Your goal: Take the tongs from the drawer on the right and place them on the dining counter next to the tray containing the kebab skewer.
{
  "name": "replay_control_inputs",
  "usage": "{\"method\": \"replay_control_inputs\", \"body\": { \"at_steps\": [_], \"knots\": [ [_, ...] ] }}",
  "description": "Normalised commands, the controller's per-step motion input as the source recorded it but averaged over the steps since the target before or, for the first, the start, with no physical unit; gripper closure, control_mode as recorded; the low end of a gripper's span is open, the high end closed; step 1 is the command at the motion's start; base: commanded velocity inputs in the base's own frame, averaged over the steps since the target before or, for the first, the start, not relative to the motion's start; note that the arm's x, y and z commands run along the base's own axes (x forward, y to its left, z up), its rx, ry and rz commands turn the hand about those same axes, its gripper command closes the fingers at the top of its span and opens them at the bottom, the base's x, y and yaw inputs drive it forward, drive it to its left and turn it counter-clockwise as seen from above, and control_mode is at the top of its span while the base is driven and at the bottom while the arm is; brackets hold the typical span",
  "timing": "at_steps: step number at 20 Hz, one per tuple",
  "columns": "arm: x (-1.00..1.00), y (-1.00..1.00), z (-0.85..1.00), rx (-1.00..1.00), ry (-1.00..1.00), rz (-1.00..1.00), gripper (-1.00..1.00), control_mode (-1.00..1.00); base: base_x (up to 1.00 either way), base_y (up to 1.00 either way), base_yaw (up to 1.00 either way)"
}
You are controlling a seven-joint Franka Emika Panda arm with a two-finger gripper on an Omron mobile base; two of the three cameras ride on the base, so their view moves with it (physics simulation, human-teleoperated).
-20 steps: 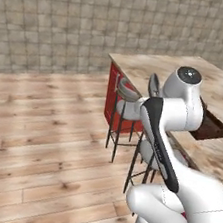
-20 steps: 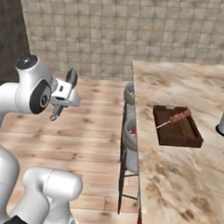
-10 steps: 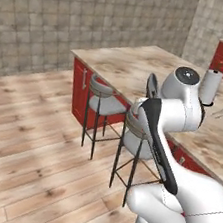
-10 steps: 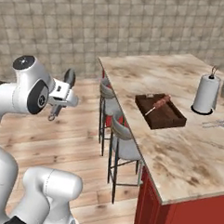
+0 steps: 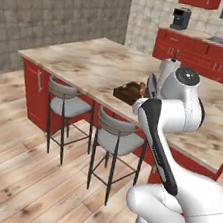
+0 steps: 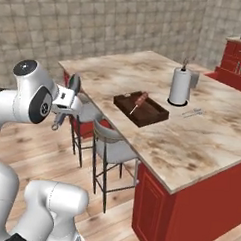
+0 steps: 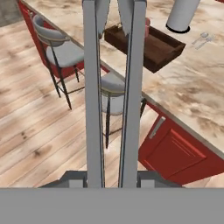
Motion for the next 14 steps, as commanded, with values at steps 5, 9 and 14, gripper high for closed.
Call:
{"method": "replay_control_inputs", "body": {
  "at_steps": [5,9,14],
  "knots": [
    [0.0,0.0,0.0,0.0,0.0,0.0,1.0,1.0,0.31,0.6,-0.48],
    [0.0,0.0,0.0,0.0,0.0,0.0,1.0,1.0,0.45,0.62,-0.45],
    [0.0,0.0,0.0,0.0,0.0,0.0,1.0,1.0,0.5,0.59,-0.4]
  ]
}}
